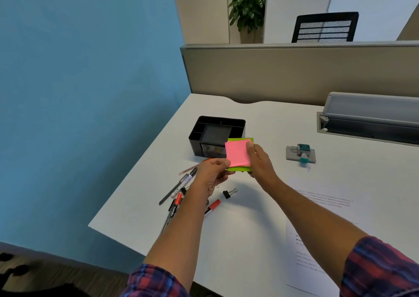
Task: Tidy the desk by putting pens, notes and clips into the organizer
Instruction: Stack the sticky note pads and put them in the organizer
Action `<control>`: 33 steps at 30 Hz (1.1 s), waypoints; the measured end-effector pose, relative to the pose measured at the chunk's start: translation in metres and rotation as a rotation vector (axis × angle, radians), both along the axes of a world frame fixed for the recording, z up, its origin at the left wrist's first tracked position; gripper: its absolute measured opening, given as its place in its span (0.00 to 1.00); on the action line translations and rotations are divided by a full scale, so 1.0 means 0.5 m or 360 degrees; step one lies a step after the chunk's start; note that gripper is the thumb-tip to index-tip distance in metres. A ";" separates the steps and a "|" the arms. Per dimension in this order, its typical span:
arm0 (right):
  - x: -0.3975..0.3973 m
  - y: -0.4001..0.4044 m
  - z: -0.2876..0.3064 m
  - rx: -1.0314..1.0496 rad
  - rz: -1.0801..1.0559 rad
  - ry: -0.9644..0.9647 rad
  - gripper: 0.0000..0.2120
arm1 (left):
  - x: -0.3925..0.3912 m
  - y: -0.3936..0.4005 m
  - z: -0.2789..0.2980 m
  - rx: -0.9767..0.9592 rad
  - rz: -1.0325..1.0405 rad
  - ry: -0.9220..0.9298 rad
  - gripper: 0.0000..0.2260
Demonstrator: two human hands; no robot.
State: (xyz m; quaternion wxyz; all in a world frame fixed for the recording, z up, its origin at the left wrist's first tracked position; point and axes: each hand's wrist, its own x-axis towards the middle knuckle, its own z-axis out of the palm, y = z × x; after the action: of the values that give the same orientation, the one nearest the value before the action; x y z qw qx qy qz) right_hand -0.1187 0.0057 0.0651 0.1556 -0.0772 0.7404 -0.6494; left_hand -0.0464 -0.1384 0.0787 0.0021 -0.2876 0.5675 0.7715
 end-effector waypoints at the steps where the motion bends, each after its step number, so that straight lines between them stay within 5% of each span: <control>1: -0.001 -0.003 -0.002 -0.0002 -0.0047 0.0033 0.22 | -0.007 0.002 0.001 -0.0012 0.0015 0.0007 0.08; 7: -0.016 -0.012 -0.018 -0.0132 -0.0110 -0.0038 0.20 | -0.041 -0.010 0.013 0.0113 -0.0287 -0.0002 0.08; 17: -0.143 0.004 0.030 -0.0331 0.0091 0.0019 0.13 | -0.155 -0.070 0.051 -0.0435 -0.0055 0.0140 0.05; 27: -0.308 -0.020 0.127 0.0335 0.0333 0.0319 0.20 | -0.279 -0.109 0.080 -0.0877 -0.0102 0.0268 0.13; 33: -0.367 -0.042 0.157 0.0729 0.0436 0.0627 0.14 | -0.341 -0.113 0.066 -0.1210 0.0029 0.0245 0.10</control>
State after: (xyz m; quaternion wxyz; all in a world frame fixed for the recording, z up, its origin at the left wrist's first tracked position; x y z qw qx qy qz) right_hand -0.3022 -0.0152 0.1435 0.1085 -0.2631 0.8657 -0.4117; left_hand -0.2167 -0.1950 0.1117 -0.1541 -0.2142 0.8089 0.5254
